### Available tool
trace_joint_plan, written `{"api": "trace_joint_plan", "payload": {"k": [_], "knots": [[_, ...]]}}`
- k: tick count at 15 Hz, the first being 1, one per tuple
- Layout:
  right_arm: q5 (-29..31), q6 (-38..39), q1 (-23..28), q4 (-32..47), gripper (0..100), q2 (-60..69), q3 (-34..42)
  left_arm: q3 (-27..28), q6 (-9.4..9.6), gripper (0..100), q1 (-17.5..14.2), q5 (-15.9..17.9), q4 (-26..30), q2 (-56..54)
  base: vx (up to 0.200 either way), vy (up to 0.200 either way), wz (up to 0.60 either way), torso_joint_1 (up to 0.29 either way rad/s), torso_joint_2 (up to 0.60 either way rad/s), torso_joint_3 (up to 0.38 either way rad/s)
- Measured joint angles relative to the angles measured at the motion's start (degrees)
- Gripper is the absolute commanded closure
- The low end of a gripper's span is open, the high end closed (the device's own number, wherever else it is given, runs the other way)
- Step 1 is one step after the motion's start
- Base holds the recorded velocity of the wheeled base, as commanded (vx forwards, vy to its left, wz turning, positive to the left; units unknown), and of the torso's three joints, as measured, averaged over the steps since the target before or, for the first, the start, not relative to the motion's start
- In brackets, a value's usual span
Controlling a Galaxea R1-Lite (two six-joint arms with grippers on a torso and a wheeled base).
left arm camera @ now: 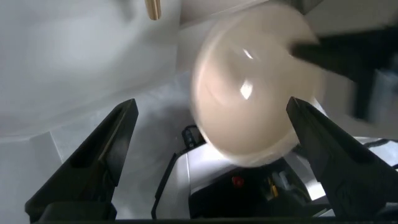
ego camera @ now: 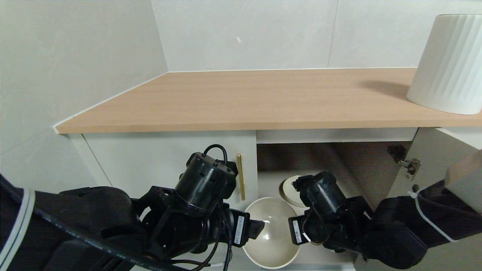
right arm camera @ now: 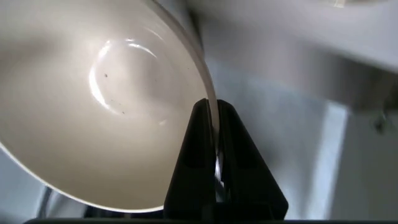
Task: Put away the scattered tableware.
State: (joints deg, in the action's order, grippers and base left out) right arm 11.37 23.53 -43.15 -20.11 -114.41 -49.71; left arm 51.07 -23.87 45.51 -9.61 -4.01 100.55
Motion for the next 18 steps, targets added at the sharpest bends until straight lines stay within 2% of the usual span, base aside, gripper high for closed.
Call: {"api": "trace_joint_plan", "payload": {"k": [2,4,10,18], "knots": [[0.7,0.6,3.5,-10.8,100,-3.5,2.2,0.0,-0.10,0,0.0,0.0,0.0,-0.3,0.000,0.000,0.00,0.000,0.00,0.000],[2.0,3.4,6.9,-17.1,100,-6.6,2.6,0.1,-0.11,0,-0.1,0.0,0.0,-0.8,0.000,0.000,0.00,0.000,0.00,0.000],[2.2,9.3,14.6,-17.4,100,-11.4,-3.3,0.1,-0.10,0,-0.1,0.1,0.0,-1.5,0.000,0.000,0.00,0.000,0.00,0.000],[4.3,9.9,19.3,-17.3,100,-15.6,-8.3,0.0,-0.11,0,-0.1,0.1,0.0,-1.5,0.000,0.000,0.00,0.000,0.00,0.000]]}}
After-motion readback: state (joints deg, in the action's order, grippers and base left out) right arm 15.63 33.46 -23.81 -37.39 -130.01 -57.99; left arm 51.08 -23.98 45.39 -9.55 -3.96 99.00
